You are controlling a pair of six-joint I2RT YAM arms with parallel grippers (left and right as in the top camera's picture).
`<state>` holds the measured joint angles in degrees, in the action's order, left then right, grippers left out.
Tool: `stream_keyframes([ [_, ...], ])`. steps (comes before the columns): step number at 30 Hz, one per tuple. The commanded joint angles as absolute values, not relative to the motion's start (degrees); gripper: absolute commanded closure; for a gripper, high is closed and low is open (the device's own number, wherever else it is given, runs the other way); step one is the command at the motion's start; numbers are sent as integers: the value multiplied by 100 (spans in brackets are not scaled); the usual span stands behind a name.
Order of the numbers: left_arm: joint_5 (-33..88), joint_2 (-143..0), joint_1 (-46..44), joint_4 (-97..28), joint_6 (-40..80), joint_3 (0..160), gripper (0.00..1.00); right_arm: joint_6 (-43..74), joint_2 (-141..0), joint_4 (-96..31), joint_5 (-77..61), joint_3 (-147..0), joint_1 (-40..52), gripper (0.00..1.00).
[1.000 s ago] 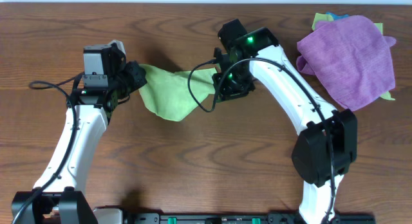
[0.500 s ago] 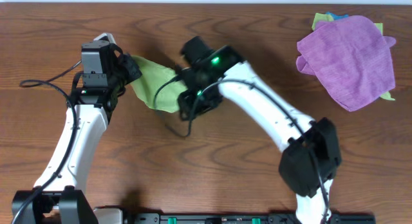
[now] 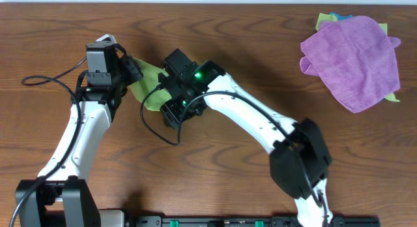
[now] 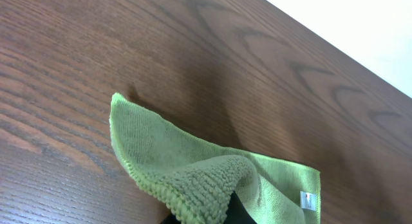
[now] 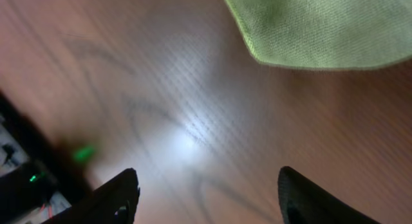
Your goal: Fold the cloth
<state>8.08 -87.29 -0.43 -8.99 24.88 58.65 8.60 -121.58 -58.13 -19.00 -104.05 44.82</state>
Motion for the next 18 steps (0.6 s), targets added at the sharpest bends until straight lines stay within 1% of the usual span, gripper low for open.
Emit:
stream_keyframes([
  [1, 672, -8722, -27, -913, 2265, 5948, 94, 895, -12457, -5634, -1680, -10337, 4488, 27],
  [8, 663, -8722, -27, -917, 2226, 5948, 93, 895, -12811, -5242, -1221, -10337, 4486, 18],
  [15, 666, -8722, -27, -917, 2226, 5948, 93, 895, -13131, -4895, -1122, -10337, 4484, 18],
  [18, 705, -8722, -27, -919, 2226, 5948, 93, 895, -13220, -4794, -917, -10337, 4486, 19],
])
